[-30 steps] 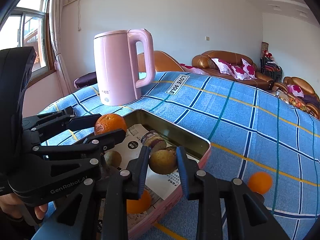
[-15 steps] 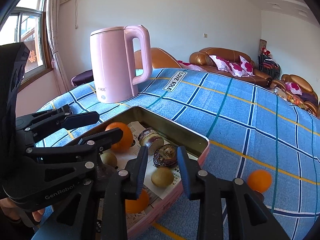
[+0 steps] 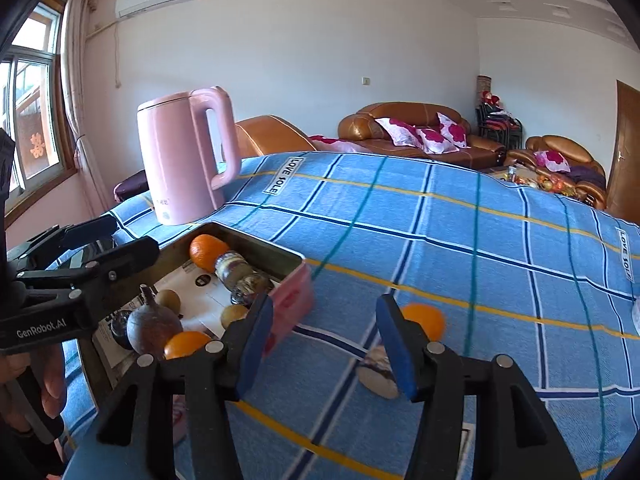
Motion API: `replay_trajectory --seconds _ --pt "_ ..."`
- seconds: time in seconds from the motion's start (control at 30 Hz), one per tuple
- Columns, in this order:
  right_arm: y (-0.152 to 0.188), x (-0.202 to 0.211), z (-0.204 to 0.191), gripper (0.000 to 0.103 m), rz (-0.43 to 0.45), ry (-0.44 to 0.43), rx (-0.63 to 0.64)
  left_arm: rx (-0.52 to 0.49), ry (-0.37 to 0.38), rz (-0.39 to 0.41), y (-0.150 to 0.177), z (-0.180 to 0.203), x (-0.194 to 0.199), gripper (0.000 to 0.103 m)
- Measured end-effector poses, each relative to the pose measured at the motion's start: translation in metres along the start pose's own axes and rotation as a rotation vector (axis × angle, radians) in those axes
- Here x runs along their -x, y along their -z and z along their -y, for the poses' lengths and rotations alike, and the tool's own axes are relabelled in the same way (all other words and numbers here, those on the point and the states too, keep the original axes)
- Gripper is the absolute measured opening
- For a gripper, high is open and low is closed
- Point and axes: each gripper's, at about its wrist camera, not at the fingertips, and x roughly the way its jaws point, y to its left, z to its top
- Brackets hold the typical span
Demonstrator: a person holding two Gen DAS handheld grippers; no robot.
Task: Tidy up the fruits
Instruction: 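Open left gripper to drop the orange while right grasps a brown cylindrical cake, then grasp the small orange on the tablecloth with the left gripper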
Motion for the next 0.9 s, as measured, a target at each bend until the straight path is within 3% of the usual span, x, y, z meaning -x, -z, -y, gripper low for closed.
replay_trajectory --seconds 0.27,0.63,0.73,0.9 --pt "0.011 0.004 0.024 0.059 -0.061 0.035 -0.02 0.008 0.017 -0.01 0.002 0.014 -0.002 0.095" --pt "0.009 -0.032 0.026 0.059 -0.209 0.018 -0.049 0.009 0.017 -0.013 -0.005 0.024 -0.004 0.098" --pt "0.011 -0.04 0.027 0.046 -0.253 0.003 -0.058 0.008 0.027 -0.014 -0.007 0.03 -0.004 0.098" --pt "0.012 -0.023 0.032 0.045 -0.198 -0.001 -0.062 -0.021 0.048 -0.005 -0.013 0.052 -0.002 0.098"
